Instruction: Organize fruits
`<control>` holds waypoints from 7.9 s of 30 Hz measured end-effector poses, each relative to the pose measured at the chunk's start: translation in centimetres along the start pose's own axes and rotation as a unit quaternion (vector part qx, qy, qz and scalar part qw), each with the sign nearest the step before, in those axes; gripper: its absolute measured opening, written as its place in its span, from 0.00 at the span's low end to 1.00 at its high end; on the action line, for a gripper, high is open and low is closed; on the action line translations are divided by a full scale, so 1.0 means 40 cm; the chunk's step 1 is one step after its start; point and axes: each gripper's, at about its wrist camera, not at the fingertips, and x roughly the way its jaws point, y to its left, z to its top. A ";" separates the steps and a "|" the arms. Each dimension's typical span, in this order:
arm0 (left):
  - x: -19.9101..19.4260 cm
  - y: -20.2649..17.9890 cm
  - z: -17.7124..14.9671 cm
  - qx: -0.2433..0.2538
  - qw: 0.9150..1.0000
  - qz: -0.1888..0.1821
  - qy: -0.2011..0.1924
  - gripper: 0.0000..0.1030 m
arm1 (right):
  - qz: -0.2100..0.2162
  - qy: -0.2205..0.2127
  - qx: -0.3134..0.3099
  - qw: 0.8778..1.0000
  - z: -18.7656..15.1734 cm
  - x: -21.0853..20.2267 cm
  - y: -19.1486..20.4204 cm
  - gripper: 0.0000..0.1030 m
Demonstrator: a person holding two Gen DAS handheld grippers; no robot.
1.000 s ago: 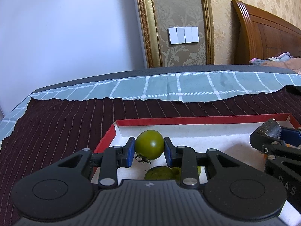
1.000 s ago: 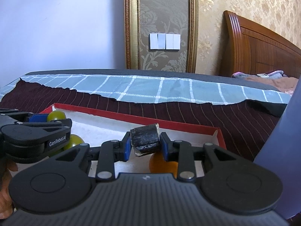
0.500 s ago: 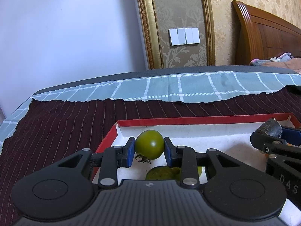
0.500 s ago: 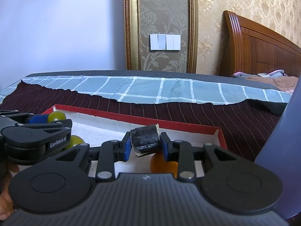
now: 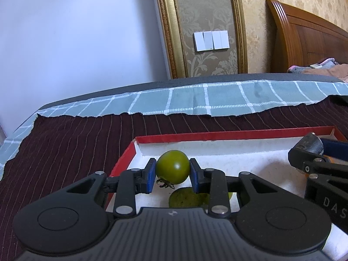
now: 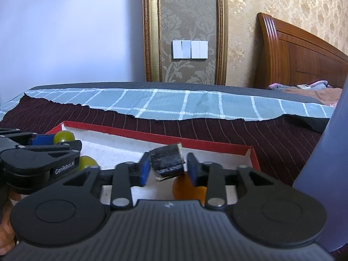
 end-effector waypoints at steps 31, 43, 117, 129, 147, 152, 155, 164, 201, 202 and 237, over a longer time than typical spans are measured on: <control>-0.143 0.042 -0.033 0.008 0.998 0.052 -0.033 0.79 | -0.027 -0.068 0.017 0.997 -0.023 -0.069 -0.011 1.00; -0.272 0.176 -0.183 -0.054 0.998 0.000 -0.014 0.79 | 0.002 -0.107 0.033 0.994 -0.084 -0.194 -0.019 1.00; -0.338 0.121 -0.292 -0.032 0.993 -0.111 0.015 0.30 | 0.062 -0.018 0.042 0.997 -0.262 -0.376 -0.028 1.00; -0.316 0.168 -0.316 -0.032 0.996 -0.085 0.021 0.30 | 0.133 0.032 -0.103 0.985 -0.254 -0.346 0.148 0.51; -0.301 0.177 -0.313 -0.047 0.994 -0.099 0.021 0.41 | 0.105 0.047 -0.088 0.989 -0.264 -0.322 0.150 0.27; -0.307 0.174 -0.316 -0.044 0.994 -0.100 0.016 0.29 | 0.104 0.048 -0.088 0.990 -0.267 -0.324 0.149 0.27; -0.311 0.178 -0.317 -0.049 0.993 -0.104 0.015 0.29 | 0.103 0.046 -0.088 0.990 -0.269 -0.326 0.148 0.27; -0.353 0.157 -0.297 -0.034 0.993 -0.111 -0.002 0.29 | 0.090 0.026 -0.057 0.994 -0.263 -0.349 0.126 0.27; -0.268 0.064 -0.159 -0.012 0.997 -0.061 -0.040 0.29 | 0.035 -0.027 0.015 0.999 -0.176 -0.299 0.038 0.27; -0.267 0.064 -0.157 -0.012 0.997 -0.060 -0.041 0.29 | 0.034 -0.027 0.013 0.999 -0.173 -0.296 0.039 0.27; -0.193 0.042 -0.103 -0.007 0.998 -0.032 -0.047 0.29 | 0.015 -0.047 -0.012 0.999 -0.099 -0.223 0.055 0.27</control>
